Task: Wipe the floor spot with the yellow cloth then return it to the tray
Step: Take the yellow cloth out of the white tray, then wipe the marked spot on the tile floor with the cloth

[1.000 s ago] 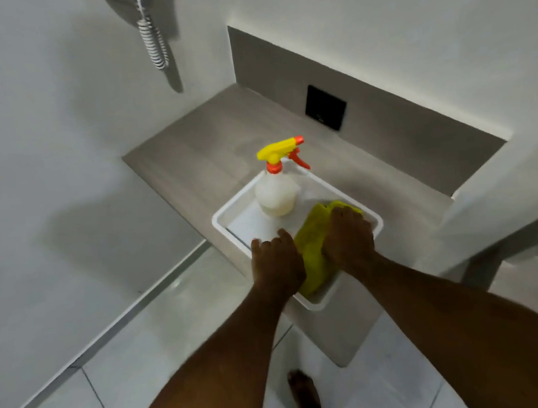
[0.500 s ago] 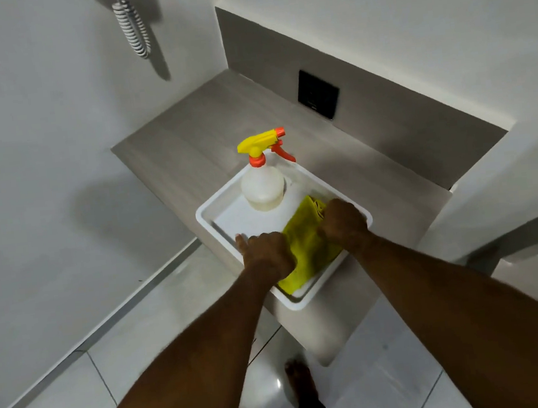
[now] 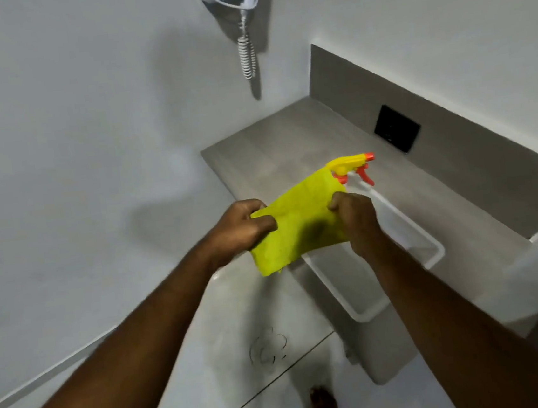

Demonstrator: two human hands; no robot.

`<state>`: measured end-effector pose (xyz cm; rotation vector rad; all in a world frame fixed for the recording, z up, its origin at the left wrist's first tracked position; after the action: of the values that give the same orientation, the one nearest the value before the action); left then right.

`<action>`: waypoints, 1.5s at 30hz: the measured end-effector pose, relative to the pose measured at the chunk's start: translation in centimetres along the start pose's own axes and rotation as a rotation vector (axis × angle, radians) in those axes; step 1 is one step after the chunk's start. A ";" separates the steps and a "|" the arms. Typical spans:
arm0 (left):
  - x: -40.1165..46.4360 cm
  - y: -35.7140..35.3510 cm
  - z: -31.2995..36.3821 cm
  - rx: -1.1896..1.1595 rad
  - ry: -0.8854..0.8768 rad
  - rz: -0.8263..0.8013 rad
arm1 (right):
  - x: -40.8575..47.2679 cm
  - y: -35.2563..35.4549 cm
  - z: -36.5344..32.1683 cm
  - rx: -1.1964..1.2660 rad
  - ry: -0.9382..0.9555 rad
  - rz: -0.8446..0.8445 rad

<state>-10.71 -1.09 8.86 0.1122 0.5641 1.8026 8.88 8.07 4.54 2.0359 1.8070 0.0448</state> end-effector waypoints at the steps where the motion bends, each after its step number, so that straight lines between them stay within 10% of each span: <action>1: -0.7 2.0 -0.8 -0.054 0.029 -0.002 | -1.0 -1.5 -0.3 0.046 -0.014 -0.066; 8: -4.1 12.4 -8.7 -0.336 0.204 -0.078 | -8.0 -12.7 0.9 0.378 -0.324 -0.497; 15: -3.6 14.9 -21.6 -0.218 0.496 0.128 | -9.8 -19.1 9.3 0.326 -0.345 -0.437; 33: 1.6 -18.0 -74.7 -0.133 1.128 0.019 | -1.6 -33.3 63.3 -0.657 -0.283 -0.230; 40: 3.6 -26.4 -86.4 0.105 1.051 -0.123 | 1.6 -35.9 75.9 -0.813 -0.185 -0.221; 45: 4.5 -26.8 -87.9 0.363 0.690 -0.250 | 4.0 -37.3 77.6 -0.891 -0.020 -0.244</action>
<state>-19.92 -19.54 -80.79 -0.3350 1.3313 1.4521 -2.85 -7.44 -79.42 1.1779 1.5860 0.6315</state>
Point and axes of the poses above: each hand's wrist, its own x-axis towards the middle knuckle, its own y-axis out of the back of the hand, z = x × y, the point moved 1 cm from there along x, towards the middle knuckle, and after that the axes turned 9 degrees about z, right-handed, at the moved point
